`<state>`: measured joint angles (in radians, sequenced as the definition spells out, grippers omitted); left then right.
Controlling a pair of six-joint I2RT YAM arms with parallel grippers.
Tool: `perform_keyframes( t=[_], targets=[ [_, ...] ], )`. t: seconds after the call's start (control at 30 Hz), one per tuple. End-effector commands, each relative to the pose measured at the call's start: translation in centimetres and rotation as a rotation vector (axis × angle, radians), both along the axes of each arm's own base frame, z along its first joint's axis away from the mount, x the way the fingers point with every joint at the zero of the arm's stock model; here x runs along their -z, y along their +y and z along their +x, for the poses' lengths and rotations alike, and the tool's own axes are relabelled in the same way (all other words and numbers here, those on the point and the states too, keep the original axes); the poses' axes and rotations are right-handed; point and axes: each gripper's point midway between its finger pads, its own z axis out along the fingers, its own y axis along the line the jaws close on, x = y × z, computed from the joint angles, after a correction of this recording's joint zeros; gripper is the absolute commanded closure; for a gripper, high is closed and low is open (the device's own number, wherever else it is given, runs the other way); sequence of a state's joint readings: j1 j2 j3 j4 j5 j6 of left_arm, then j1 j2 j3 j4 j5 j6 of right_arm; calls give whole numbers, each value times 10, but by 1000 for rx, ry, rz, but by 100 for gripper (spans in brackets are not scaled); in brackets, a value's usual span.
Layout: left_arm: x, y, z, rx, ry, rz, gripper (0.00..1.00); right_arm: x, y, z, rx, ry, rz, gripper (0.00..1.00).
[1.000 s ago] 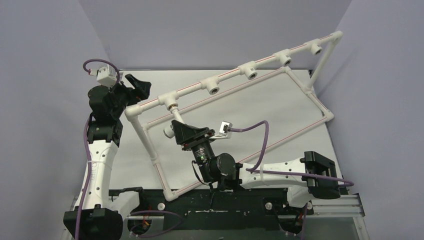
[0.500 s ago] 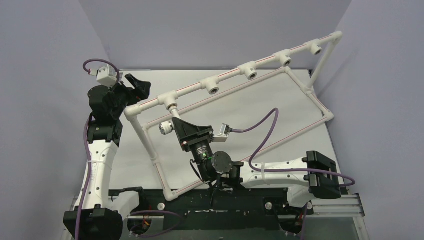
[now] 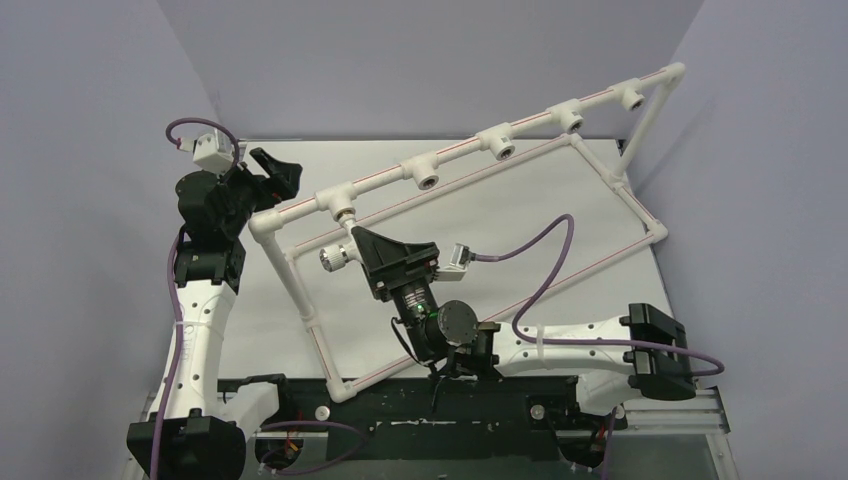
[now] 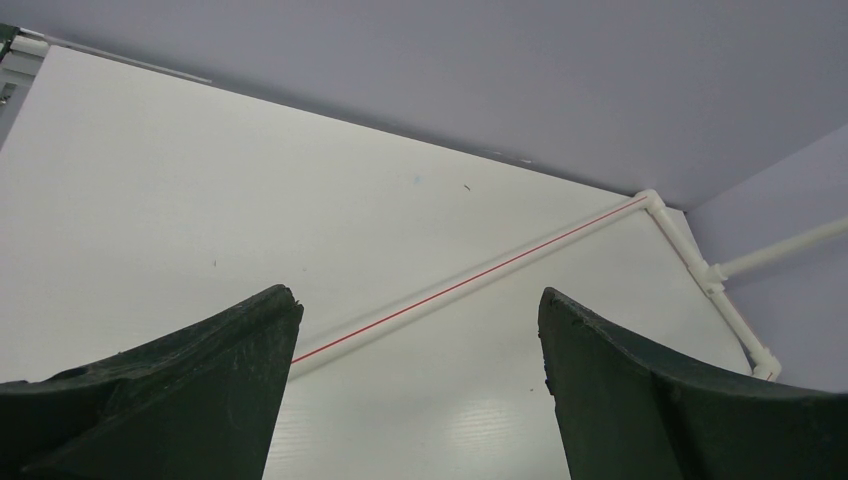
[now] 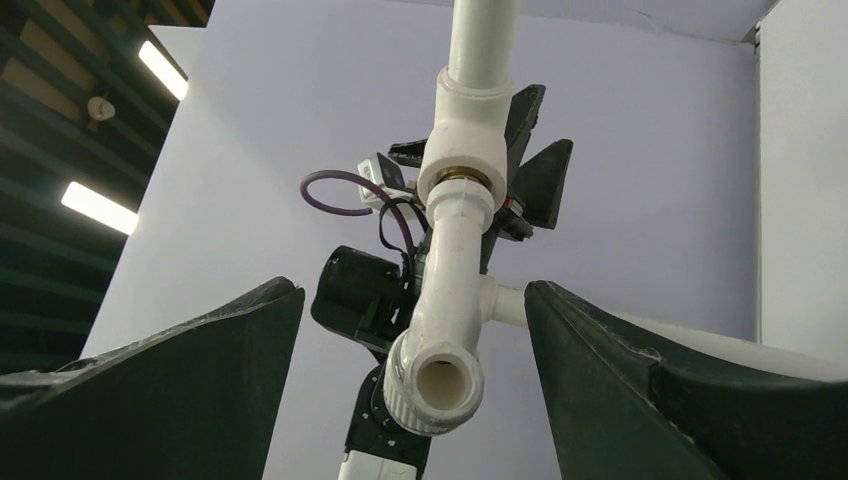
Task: Install the water faucets
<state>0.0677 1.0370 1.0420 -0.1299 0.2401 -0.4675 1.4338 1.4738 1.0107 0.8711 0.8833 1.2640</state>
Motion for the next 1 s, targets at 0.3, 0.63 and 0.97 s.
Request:
perform_keyframes(
  t=[0.3,0.63,0.97],
  targets=[
    [-26,2,-1,-2,-83,9,14,-10,-35,-8,3,-127,-196,9],
    [-25,1,0,4,-80,5,13,-20,-48,-16,0,-430,-583,7],
    [-24,0,1,9,-76,3,13,-52,-56,-24,13,-872,-1046,8]
  ],
)
